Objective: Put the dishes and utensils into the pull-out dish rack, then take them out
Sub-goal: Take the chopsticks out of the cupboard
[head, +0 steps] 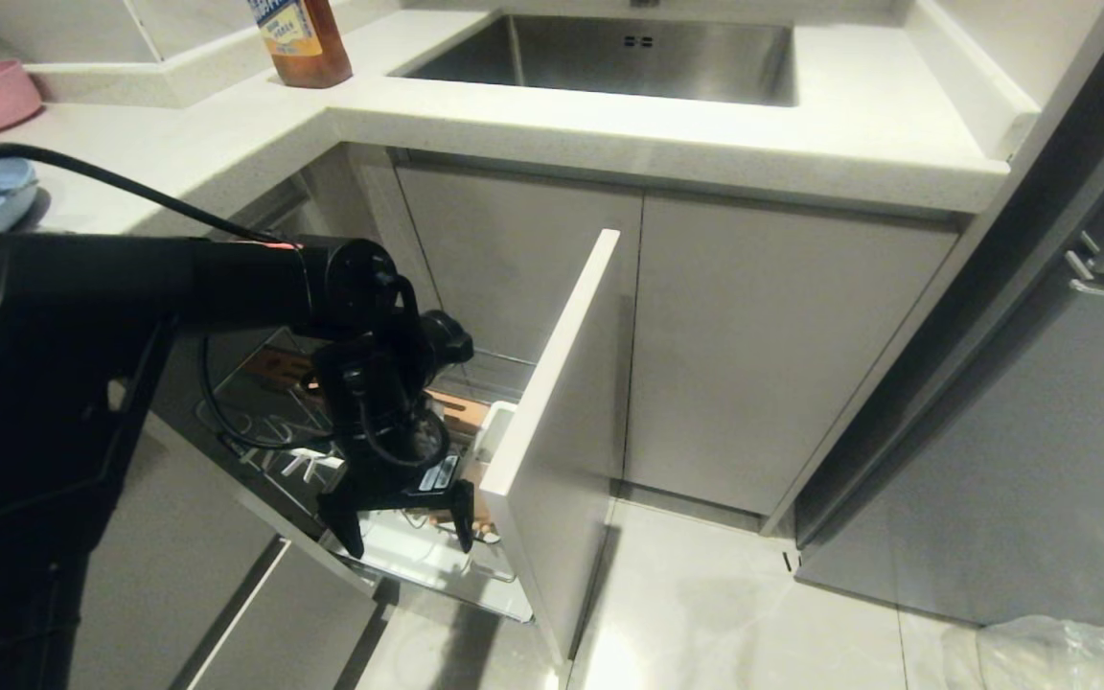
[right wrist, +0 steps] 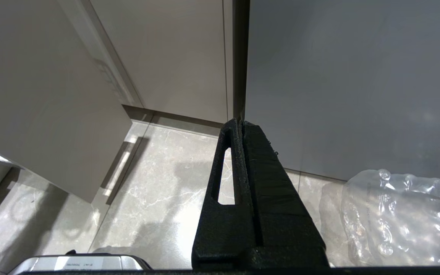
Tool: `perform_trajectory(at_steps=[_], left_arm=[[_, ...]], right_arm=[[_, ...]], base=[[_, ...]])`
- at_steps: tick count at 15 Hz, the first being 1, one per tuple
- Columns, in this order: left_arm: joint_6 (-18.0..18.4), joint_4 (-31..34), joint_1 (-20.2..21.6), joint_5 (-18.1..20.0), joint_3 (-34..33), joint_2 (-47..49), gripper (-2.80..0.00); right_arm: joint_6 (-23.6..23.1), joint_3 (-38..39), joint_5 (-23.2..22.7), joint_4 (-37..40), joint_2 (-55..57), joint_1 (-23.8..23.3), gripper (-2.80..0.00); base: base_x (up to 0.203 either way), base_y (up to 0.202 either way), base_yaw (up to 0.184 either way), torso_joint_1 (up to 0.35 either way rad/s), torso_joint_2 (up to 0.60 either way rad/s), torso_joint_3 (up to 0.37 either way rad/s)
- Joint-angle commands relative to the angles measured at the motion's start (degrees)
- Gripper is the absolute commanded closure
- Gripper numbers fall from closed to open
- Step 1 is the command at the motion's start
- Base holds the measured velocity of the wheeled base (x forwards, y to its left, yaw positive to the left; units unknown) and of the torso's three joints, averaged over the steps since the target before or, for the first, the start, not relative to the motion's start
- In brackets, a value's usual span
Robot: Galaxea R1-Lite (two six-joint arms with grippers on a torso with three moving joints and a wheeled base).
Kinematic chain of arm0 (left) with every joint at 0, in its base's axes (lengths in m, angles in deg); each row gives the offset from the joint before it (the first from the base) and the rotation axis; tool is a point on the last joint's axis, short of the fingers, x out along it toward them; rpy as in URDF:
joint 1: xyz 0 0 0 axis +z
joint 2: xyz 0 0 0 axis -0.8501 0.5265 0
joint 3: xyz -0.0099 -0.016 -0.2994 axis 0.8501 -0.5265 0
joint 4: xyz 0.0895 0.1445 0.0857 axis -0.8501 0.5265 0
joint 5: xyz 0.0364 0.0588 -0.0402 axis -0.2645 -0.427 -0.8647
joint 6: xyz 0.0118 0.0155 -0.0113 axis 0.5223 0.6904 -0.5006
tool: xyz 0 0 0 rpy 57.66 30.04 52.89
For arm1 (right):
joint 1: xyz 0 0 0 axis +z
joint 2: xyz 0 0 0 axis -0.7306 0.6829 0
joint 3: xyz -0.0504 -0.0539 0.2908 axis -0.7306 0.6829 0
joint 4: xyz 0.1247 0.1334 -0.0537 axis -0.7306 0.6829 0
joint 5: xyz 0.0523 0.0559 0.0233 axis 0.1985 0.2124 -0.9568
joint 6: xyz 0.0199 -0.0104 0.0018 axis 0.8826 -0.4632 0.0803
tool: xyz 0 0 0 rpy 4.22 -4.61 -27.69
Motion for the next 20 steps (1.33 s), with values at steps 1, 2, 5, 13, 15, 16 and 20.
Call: perform_trajectory(at_steps=[1,2,5,13,15,16,20], left_arm=[[0.4,0.6,0.1,0.0,1.2,1.9,-2.80],[1.0,0.8,0.1,0.1,1.2,1.9,-2.80],[1.0,0.9,0.1,0.4,1.2,2.4,-2.80],[1.1,0.9,0.0,0.5,1.2,1.9,-2.80],[1.1,1.1,-0.2,0.6,1.2,1.9,-1.91],[1.1,1.0,-0.2,0.6,1.2,1.8,0.00],[1.1,1.1,-0.4,0.6,1.2,1.0,0.00]], right_arm=[[0.0,0.0,0.0,0.0,0.0,0.0,0.00],[0.0,0.0,0.0,0.0,0.0,0.0,0.00],[0.0,0.0,0.0,0.0,0.0,0.0,0.00],[0.0,0.0,0.0,0.0,0.0,0.0,0.00],[0.0,0.0,0.0,0.0,0.0,0.0,0.00],[0.0,0.0,0.0,0.0,0.0,0.0,0.00],[0.0,0.0,0.0,0.0,0.0,0.0,0.00]], base=[[0.000,0.000,0.000,0.000,0.00,0.000],[0.000,0.000,0.000,0.000,0.00,0.000],[0.000,0.000,0.000,0.000,0.00,0.000],[0.000,0.000,0.000,0.000,0.00,0.000],[0.000,0.000,0.000,0.000,0.00,0.000],[0.000,0.000,0.000,0.000,0.00,0.000],[0.000,0.000,0.000,0.000,0.00,0.000]])
